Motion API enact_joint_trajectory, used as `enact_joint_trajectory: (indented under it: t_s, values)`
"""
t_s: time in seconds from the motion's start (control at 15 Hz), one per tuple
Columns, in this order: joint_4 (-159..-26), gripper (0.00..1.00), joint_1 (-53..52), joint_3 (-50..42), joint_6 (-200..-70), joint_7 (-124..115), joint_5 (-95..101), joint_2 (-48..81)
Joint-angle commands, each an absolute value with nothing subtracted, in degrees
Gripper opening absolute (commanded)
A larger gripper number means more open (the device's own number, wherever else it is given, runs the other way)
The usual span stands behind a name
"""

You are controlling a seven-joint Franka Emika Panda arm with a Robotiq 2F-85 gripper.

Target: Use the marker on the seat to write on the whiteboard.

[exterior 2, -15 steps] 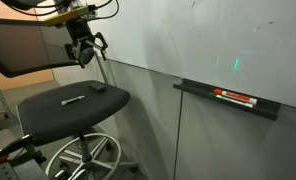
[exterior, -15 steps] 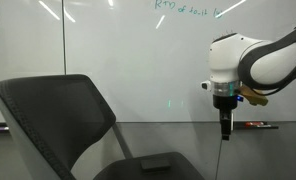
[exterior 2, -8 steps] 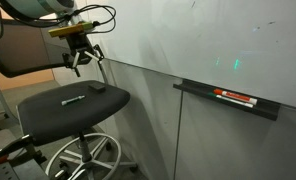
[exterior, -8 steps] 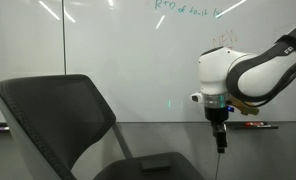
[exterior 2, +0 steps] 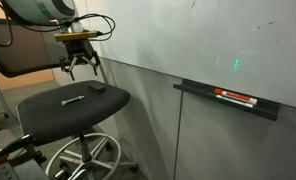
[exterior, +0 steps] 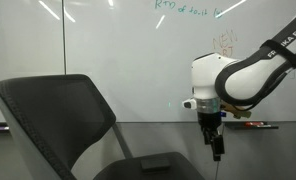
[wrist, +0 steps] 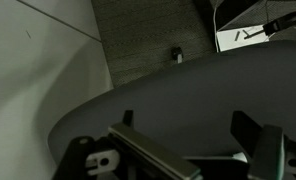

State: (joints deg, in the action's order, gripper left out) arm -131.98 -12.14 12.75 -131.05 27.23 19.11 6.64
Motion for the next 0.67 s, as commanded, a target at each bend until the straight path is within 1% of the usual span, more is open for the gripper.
enact_joint_trajectory:
  t_s: [0.0, 0.6]
  values:
    - [-129.2, 1.00, -12.4, 13.5, -131.3, 29.7, 18.8, 8.4]
    - [-128.2, 1.00, -12.3, 14.0, -132.0, 29.9, 17.7, 8.4]
